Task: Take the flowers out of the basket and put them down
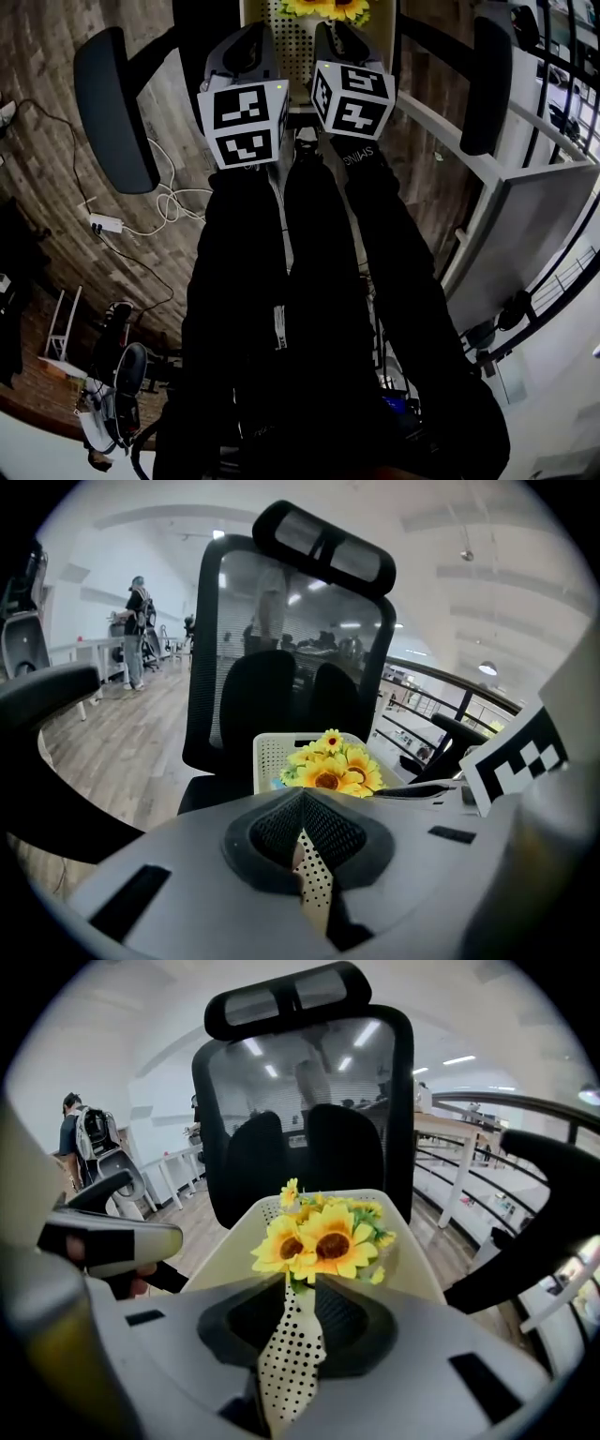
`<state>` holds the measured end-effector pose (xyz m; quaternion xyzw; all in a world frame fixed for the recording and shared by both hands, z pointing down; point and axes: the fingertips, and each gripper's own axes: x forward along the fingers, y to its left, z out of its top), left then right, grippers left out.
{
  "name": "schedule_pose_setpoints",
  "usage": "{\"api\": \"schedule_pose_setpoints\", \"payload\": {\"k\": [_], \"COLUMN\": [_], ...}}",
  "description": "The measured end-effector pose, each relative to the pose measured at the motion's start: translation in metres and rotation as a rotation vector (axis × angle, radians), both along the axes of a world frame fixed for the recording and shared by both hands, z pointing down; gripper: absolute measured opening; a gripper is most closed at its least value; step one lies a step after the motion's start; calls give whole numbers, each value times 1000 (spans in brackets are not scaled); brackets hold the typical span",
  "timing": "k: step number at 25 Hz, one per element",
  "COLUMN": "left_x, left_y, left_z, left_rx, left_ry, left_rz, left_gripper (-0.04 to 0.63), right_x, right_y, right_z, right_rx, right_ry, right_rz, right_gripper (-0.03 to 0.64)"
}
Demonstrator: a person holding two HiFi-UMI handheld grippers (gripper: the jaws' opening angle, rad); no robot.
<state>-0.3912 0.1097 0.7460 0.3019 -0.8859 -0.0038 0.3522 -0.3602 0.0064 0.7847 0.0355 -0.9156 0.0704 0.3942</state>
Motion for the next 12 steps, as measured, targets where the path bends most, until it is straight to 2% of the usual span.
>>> {"api": "schedule_pose_setpoints", "payload": {"k": [5, 9, 12], "left_x": [-7, -12, -15], "left_y": [0, 2, 3], "left_z": [11, 15, 17], "left_rx": [-8, -10, -11], "left_ry": [21, 25, 22], "left_rz": [8, 6, 4], "left_gripper": [0, 2, 2], "right_x": [-6, -12, -22], "right_y": [-3, -6, -13], "right_z": [29, 56, 72], "right_rx": [3, -13, 2], "right_ry": [77, 142, 130], "right_rz": [9, 23, 52], "right_gripper": [194, 330, 390]}}
